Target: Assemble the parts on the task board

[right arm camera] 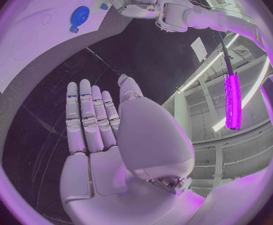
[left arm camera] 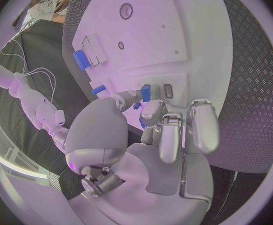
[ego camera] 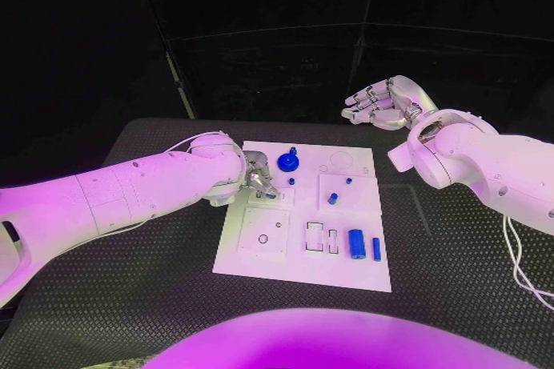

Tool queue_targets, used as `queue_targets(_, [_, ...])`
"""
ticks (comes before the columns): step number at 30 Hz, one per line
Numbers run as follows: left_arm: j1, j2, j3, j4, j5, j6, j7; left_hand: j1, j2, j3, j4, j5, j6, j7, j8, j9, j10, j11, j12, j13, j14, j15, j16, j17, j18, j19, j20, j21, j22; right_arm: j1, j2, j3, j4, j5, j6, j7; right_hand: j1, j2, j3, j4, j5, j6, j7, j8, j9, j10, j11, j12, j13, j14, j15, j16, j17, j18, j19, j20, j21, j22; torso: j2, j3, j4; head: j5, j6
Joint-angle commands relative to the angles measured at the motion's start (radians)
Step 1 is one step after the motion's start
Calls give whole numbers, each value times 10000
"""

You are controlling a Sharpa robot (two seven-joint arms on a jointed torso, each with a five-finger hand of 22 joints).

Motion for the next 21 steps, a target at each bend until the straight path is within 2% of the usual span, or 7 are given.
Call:
queue_targets(1, [-55, 90, -44, -51, -3, 652, -65, -125, 163, 1273, -1341, 26, 206, -89, 34, -33, 47, -51, -69, -46, 1058, -89, 31, 2634, -74, 14, -69, -46, 28, 20, 29, 5, -5, 16, -6, 125, 78, -4, 33, -35, 51, -18, 50, -56, -11, -67, -11, -38, -14, 15, 33, -46, -17, 39, 24, 20, -41, -17, 3, 5, -5, 4, 2])
queue_targets(10, [-48, 258, -43, -240, 128, 679, -58, -501, 518, 1031, -1149, 31, 398, -142, -129, -190, 110, -96, -115, -144, 1058, -133, 31, 2634, -98, 93, -113, -5, 126, 19, 65, 1, -44, 29, 16, 134, 88, -7, 57, -39, 152, -16, 52, -64, -11, -68, -11, -47, -13, 25, 34, -63, -36, 41, 39, 23, -74, -35, -1, 3, -5, 3, 2])
queue_targets(21, [-42, 361, -42, -349, 234, 731, -53, -893, 803, 938, -986, 39, 595, -178, -281, -332, 180, -120, -69, -126, 1058, -152, 31, 2634, -122, 169, -138, 44, 224, 18, 93, -11, -82, 37, 45, 139, 97, -9, 77, -42, 230, -16, 52, -72, -11, -69, -10, -55, -14, 32, 34, -75, -50, 43, 51, 24, -98, -47, 0, 4, 1, -3, 2])
